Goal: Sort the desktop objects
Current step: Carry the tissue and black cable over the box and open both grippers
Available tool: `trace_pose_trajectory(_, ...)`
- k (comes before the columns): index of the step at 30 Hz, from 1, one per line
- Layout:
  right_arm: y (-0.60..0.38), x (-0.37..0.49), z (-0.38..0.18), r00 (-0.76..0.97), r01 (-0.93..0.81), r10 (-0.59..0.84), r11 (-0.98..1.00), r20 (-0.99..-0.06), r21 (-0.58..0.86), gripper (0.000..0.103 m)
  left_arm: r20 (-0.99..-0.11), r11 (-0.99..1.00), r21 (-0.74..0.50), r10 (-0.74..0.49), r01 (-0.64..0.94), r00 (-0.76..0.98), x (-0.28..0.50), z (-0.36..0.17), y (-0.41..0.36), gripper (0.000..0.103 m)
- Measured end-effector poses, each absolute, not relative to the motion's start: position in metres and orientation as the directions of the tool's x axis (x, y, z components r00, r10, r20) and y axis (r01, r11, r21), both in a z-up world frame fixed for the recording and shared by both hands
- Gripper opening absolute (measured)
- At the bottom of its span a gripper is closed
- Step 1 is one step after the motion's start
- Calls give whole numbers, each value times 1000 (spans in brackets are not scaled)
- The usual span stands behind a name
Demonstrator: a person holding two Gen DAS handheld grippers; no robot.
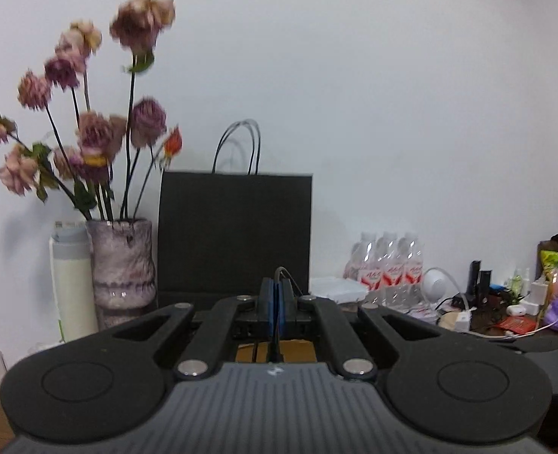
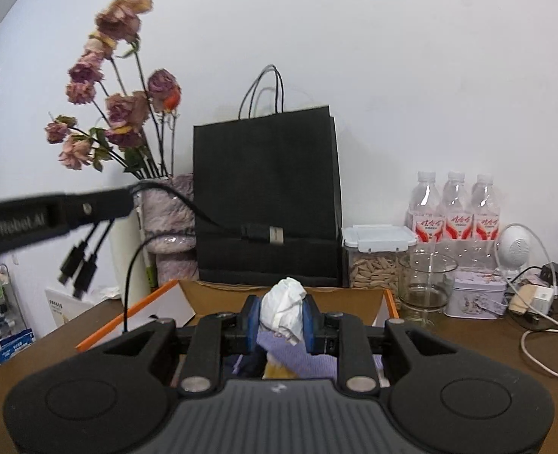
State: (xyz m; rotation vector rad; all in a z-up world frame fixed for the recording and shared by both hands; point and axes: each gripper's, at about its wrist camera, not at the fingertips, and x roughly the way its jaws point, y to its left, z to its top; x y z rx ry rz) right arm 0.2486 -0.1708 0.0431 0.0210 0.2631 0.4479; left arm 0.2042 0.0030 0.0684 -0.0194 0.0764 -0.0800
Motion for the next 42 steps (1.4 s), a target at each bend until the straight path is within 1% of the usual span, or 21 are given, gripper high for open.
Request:
trace_pose_trajectory(5,-158,294,35,854,-432,446,895,-268,113,22,-130,999,-11,-46,45,990,247,53,5,3)
trace_pose_trajectory(9,-146,317,27,844,-440,451,892,-291,106,22,-184,1000,-7,-25,24,983,279,38,10,3)
trace_pose_trajectory(16,-145,333,7,834,-419,417,905,-360,78,22,-273,1000,-4,-11,10,962,301,13,21,3)
trace_pose_trajectory(25,-147,329,3,834,-416,407,907,-372,58,23,-302,1000,22,12,-6,953,301,3,21,4)
trace_pose_trajectory(28,-148,328,2,838,-400,389,915,-383,55,25,-310,999,12,36,-33,950,301,1,22,7)
trace_pose_trajectory(30,-148,327,1,843,-392,377,919,-384,42,28,-317,999,6,40,-41,947,300,1,23,20)
trace_pose_trajectory(31,-147,326,1,848,-384,366,923,-384,33,32,-318,999,5,48,-49,947,299,0,23,47)
trace_pose_trajectory(32,-147,326,1,850,-379,360,925,-386,28,47,-310,997,4,69,-72,948,297,0,24,81)
trace_pose_trajectory(33,-147,326,1,852,-371,351,928,-388,24,69,-296,995,2,93,-97,951,295,1,24,95)
trace_pose_trajectory(34,-147,325,1,856,-362,340,932,-391,18,79,-273,993,-1,115,-120,955,291,2,25,103)
trace_pose_trajectory(35,-147,325,1,860,-353,329,936,-389,10,91,-256,992,-1,125,-129,959,289,4,26,103)
trace_pose_trajectory(36,-147,324,1,865,-347,321,938,-385,3,94,-249,992,-1,124,-128,960,287,5,27,103)
trace_pose_trajectory(38,-147,323,0,870,-341,310,940,-383,-14,97,-242,990,-6,135,-140,961,284,5,28,103)
trace_pose_trajectory(42,-149,322,-2,872,-335,299,942,-387,-25,98,-262,987,-9,155,-162,953,285,2,32,103)
